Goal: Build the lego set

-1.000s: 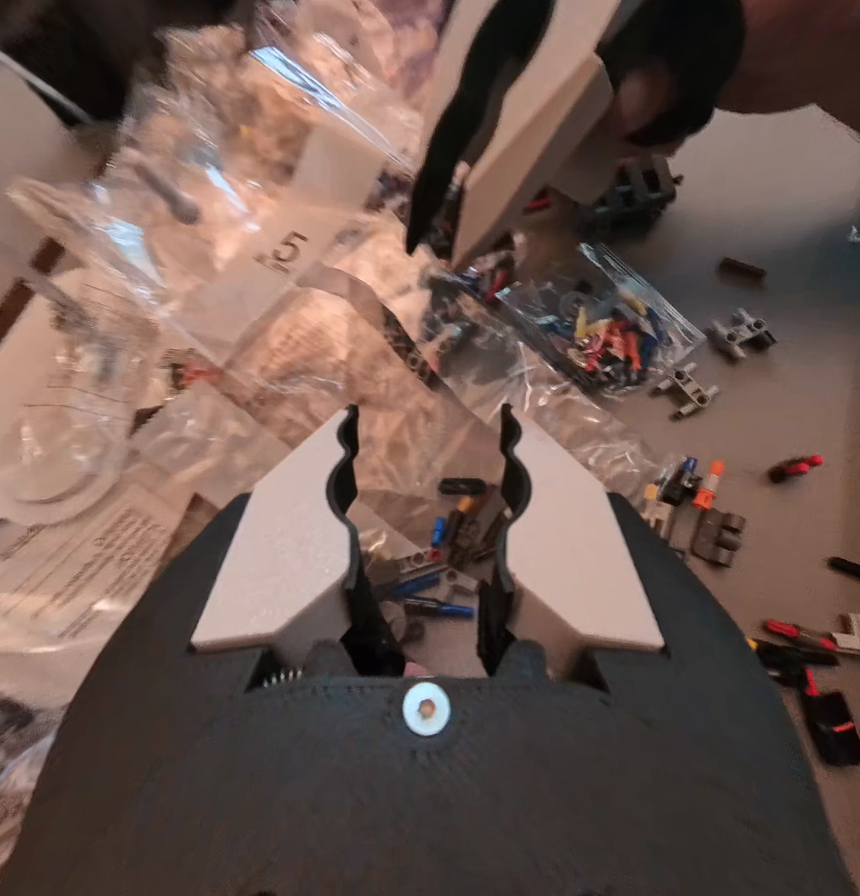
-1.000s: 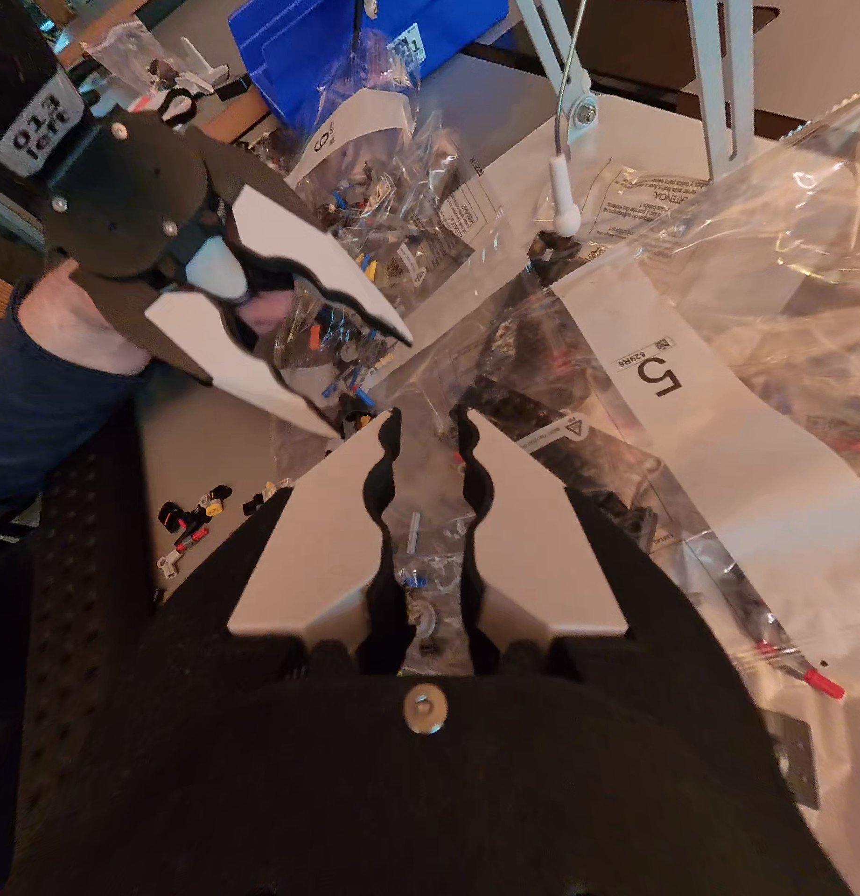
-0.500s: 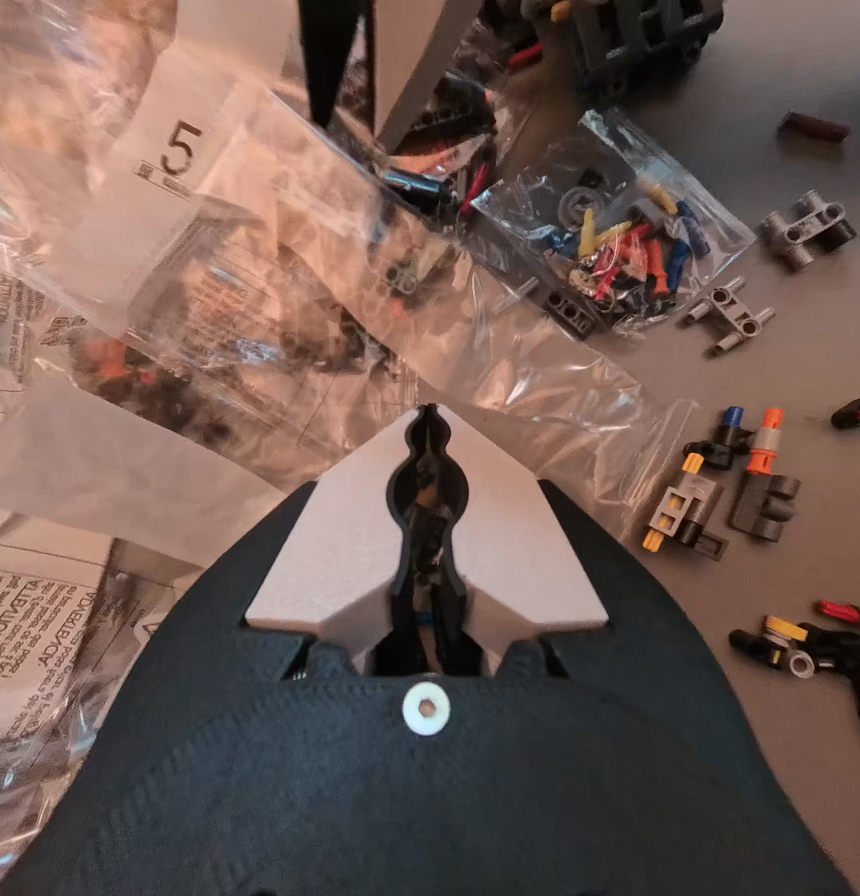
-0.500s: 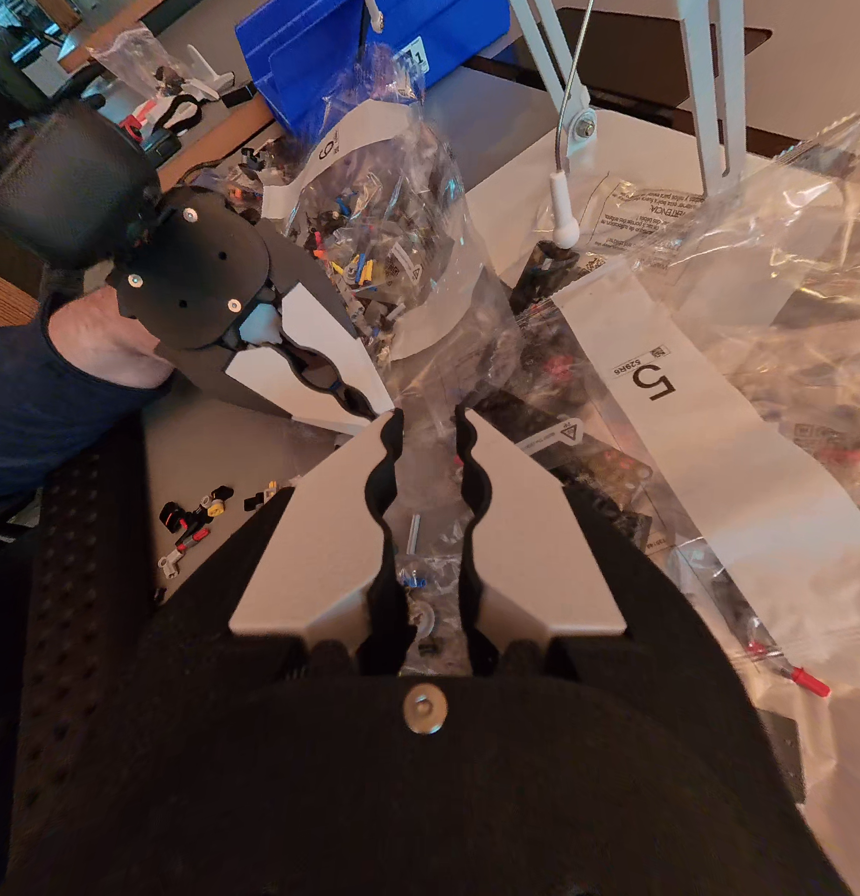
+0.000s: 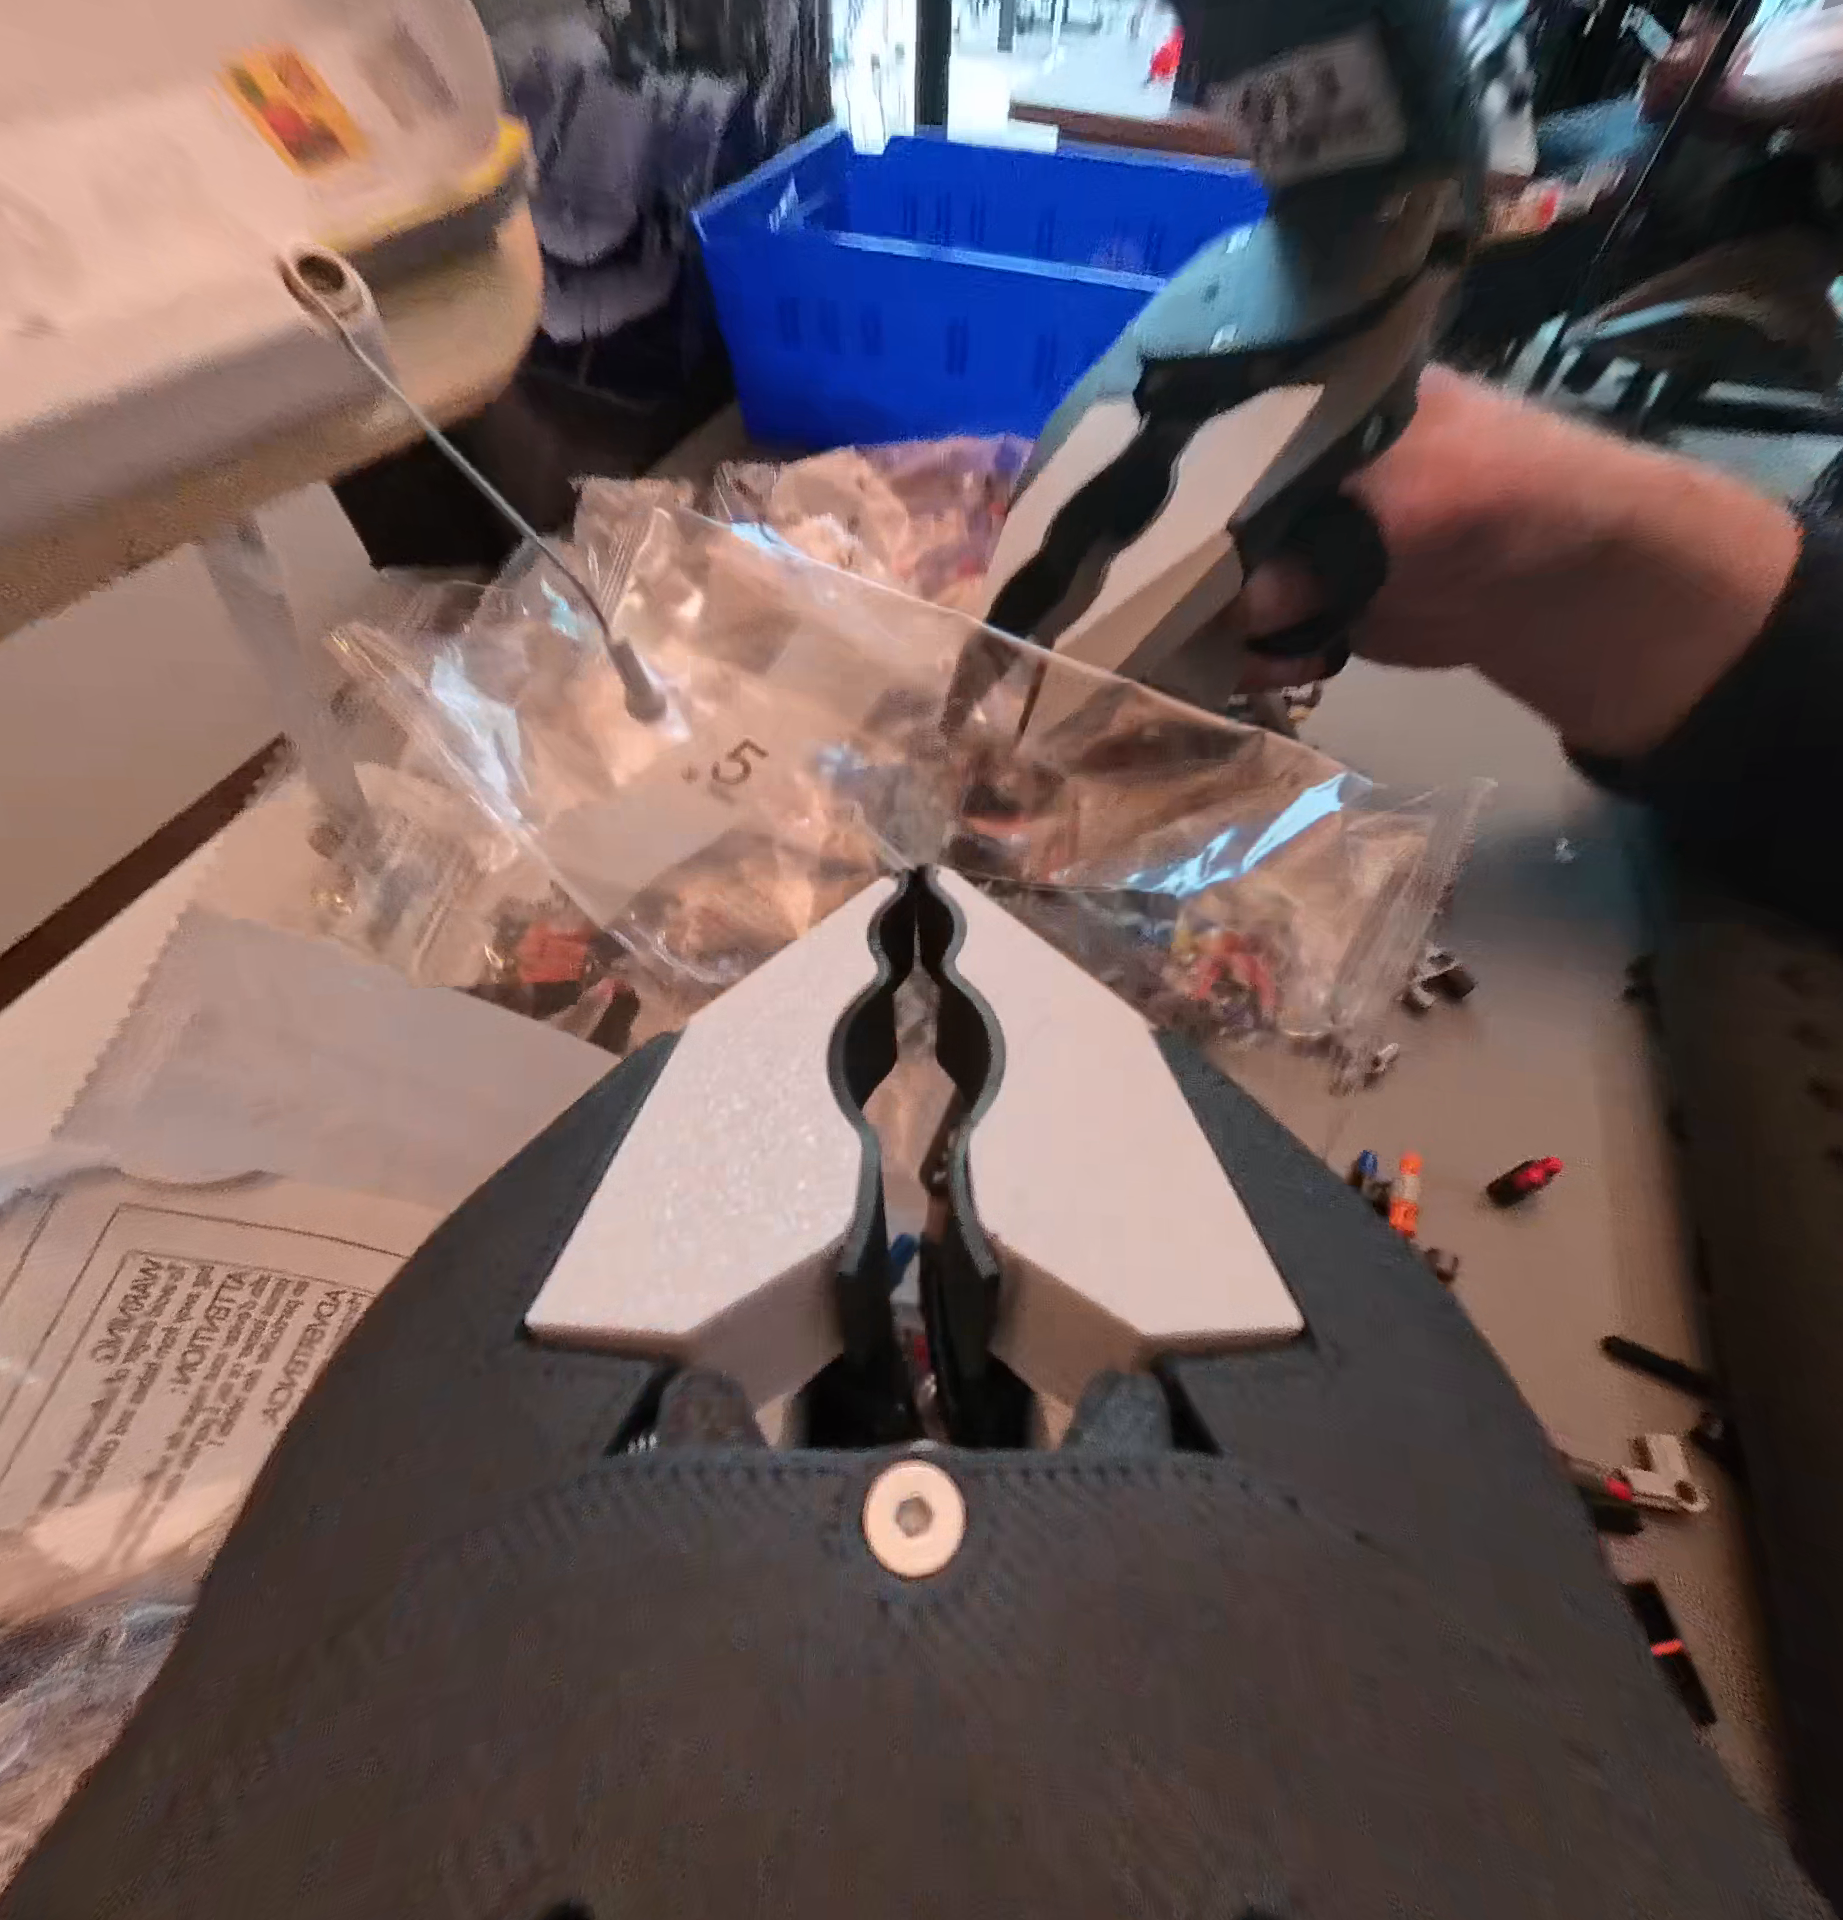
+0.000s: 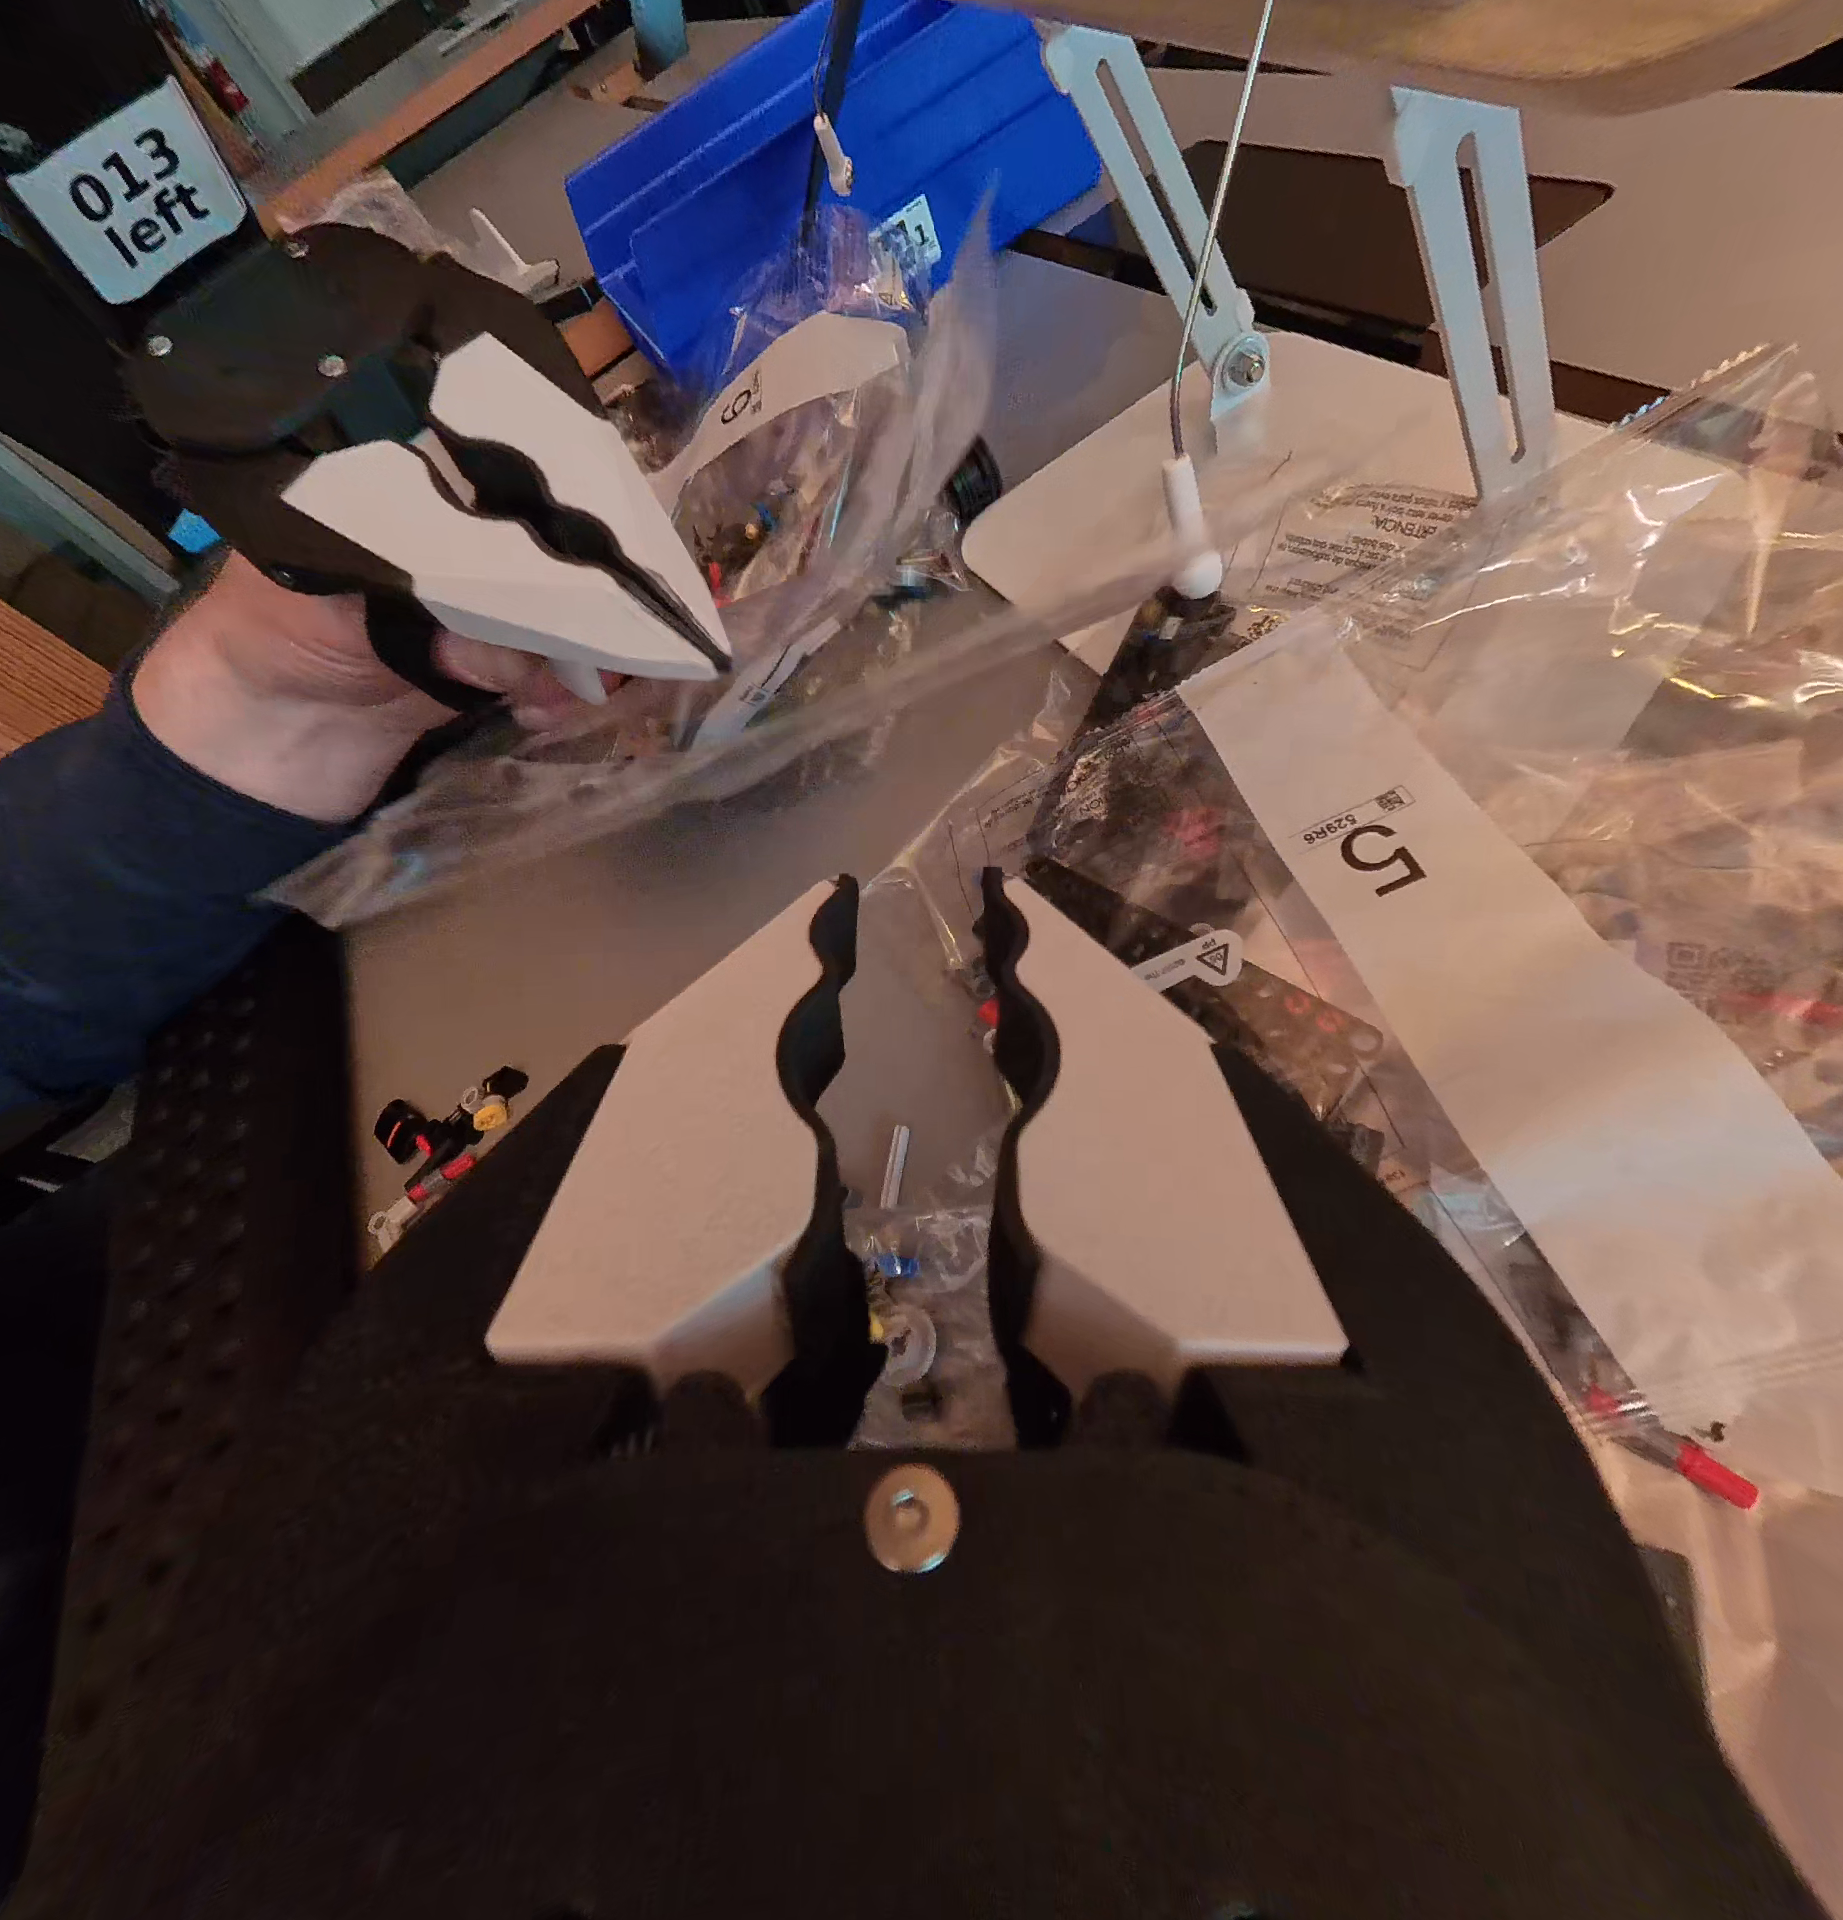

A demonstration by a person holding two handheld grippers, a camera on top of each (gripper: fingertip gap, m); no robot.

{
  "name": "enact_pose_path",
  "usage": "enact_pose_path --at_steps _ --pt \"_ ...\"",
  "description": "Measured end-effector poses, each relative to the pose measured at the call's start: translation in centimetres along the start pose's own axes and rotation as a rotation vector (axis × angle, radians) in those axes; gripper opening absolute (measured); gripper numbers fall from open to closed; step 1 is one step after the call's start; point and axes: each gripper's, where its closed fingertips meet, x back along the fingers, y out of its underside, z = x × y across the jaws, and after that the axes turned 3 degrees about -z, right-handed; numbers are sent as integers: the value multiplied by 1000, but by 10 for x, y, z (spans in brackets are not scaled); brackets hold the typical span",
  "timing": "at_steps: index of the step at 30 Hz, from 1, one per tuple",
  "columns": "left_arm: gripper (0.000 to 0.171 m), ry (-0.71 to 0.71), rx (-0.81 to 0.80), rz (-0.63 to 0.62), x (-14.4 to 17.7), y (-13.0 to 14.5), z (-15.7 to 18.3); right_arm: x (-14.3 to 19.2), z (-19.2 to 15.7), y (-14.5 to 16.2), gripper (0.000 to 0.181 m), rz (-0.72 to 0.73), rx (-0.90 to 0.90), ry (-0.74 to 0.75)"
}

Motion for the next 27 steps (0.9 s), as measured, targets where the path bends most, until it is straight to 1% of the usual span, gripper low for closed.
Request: enact_pose_path --at_steps 3,7,10,13,16,19,20,22,23,24,25,26,27 --pt "0 27 18 86 11 -18 5 -3 -2 1 24 1 -13 -24" --pt "0 109 60 263 35 -48 13 -12 -10 3 26 -19 14 -48" --pt "0 226 118 380 51 -62 20 -19 -22 0 28 -12 63 -76" --pt "0 361 119 502 66 -73 32 -26 -50 -9 36 30 163 -166" --pt "0 338 132 509 63 -70 26 -37 -84 -5 42 3 283 -258" --pt "0 363 160 530 56 -72 31 -50 -105 0 49 -18 347 -310" --pt "0 346 146 524 53 -72 32 -52 -110 1 55 -20 369 -313" --pt "0 280 126 518 49 -74 30 -49 -121 -4 66 10 392 -336" --pt "0 226 113 517 48 -75 26 -47 -125 -9 70 41 388 -345" --pt "0 168 108 542 49 -79 22 -44 -127 -15 75 70 381 -340" --pt "0 142 112 580 52 -84 21 -44 -127 -20 81 84 366 -325" --pt "0 117 112 596 53 -87 21 -44 -127 -22 89 84 347 -311" --pt "0 73 99 587 50 -87 19 -46 -124 -23 95 79 325 -290"
